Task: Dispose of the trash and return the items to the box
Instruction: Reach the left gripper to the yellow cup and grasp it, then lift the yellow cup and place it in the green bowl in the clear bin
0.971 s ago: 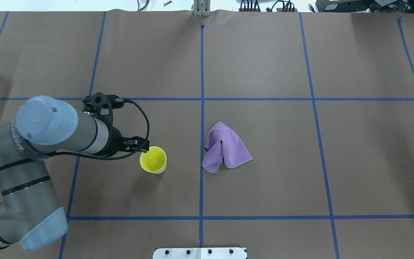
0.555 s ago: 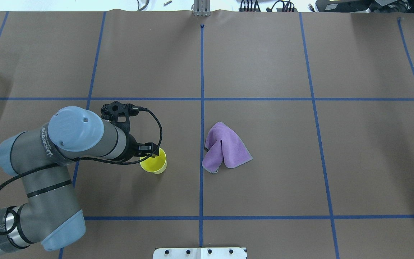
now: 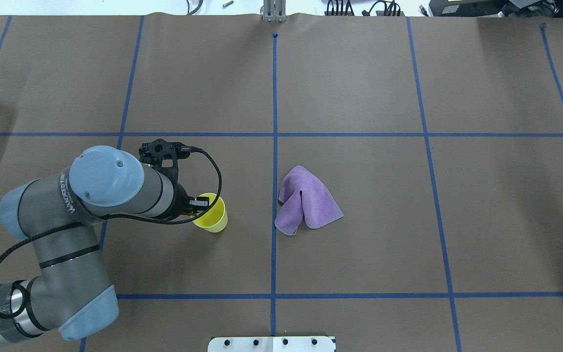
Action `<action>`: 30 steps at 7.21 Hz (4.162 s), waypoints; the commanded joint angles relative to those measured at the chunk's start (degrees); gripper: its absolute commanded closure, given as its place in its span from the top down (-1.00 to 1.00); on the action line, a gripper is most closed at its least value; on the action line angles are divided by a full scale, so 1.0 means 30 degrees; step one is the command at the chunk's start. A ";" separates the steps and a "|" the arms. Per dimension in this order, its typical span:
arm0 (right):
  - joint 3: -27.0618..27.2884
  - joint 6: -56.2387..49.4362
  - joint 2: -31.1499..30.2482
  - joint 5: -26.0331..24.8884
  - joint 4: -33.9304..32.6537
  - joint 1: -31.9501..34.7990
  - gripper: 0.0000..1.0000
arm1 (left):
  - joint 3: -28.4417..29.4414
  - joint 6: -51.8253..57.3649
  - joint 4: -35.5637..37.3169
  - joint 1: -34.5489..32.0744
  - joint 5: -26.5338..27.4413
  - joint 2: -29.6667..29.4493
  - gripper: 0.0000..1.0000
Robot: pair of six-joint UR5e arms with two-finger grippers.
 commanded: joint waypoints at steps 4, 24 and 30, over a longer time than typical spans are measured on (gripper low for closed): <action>0.0000 0.0029 0.0029 0.0000 0.0000 0.0000 1.00 | -0.2429 0.0544 0.0233 -0.2789 -0.1820 0.1077 -1.00; -0.0118 0.0029 0.0000 0.0000 0.0557 -0.0147 1.00 | 1.4955 2.7033 -0.7186 -1.9651 -0.8449 0.2837 0.98; 0.3302 1.4606 0.1511 -0.1595 0.4217 -0.7446 1.00 | 0.4903 2.6446 0.2898 -2.1058 -1.0502 0.5024 0.97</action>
